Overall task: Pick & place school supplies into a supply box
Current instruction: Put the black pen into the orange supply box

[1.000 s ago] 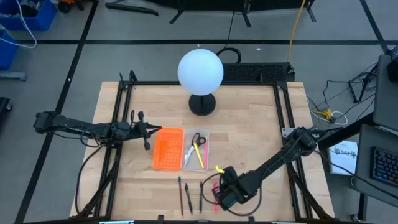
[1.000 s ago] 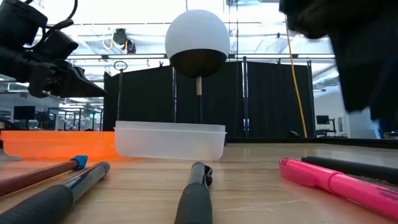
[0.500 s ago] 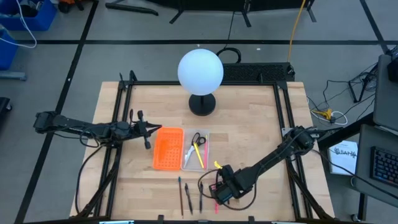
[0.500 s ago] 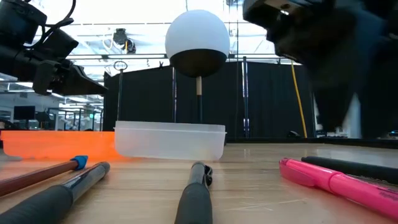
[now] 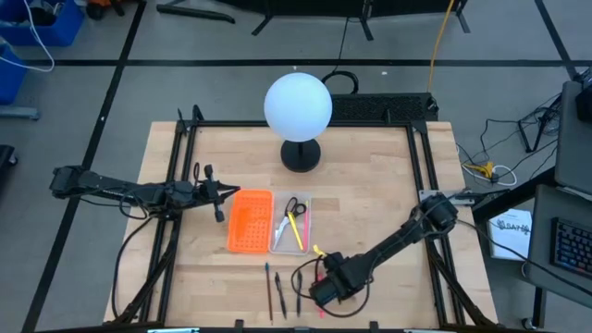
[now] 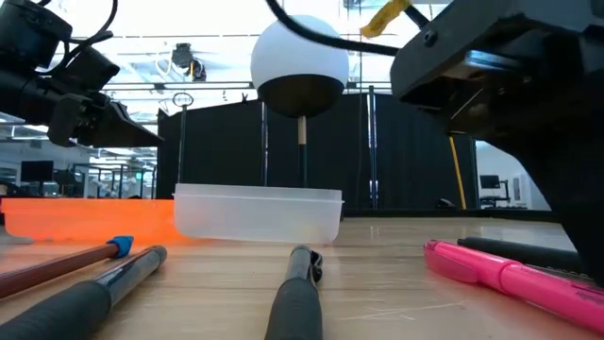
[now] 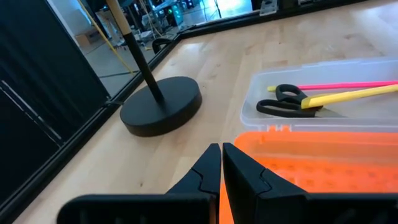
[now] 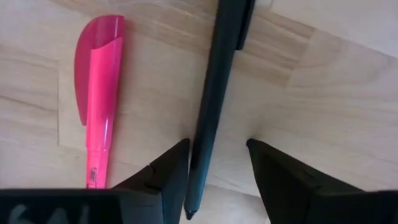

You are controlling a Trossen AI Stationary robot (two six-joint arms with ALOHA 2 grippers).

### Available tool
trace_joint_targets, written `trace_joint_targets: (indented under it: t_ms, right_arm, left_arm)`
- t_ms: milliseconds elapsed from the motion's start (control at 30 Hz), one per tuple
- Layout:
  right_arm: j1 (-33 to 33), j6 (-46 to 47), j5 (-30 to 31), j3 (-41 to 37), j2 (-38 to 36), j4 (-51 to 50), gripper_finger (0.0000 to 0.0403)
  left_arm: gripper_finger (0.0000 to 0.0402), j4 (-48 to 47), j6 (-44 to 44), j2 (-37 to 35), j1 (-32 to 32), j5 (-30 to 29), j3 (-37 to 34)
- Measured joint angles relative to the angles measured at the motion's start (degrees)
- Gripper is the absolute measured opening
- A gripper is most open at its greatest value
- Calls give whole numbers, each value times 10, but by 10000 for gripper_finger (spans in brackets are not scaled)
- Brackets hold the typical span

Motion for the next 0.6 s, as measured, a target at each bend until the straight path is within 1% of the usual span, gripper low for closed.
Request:
trace_joint_targets:
  t_ms: [67, 133, 367, 467, 600]
  right_arm:
    - [-4, -12, -11, 0, 4, -10, 153]
    - [-8, -22, -21, 0, 5, -18, 133]
    - [-14, -91, -30, -2, 2, 9, 24]
    - [-16, -113, -33, -2, 1, 15, 20]
    - [-16, -107, -21, -2, -18, 8, 33]
  left_arm:
    - [26, 0, 0, 0, 0, 0, 0]
    - [26, 0, 2, 0, 0, 0, 0]
    - [26, 0, -4, 0, 0, 1, 0]
    - [26, 1, -13, 0, 0, 4, 0]
    - [26, 1, -16, 0, 0, 4, 0]
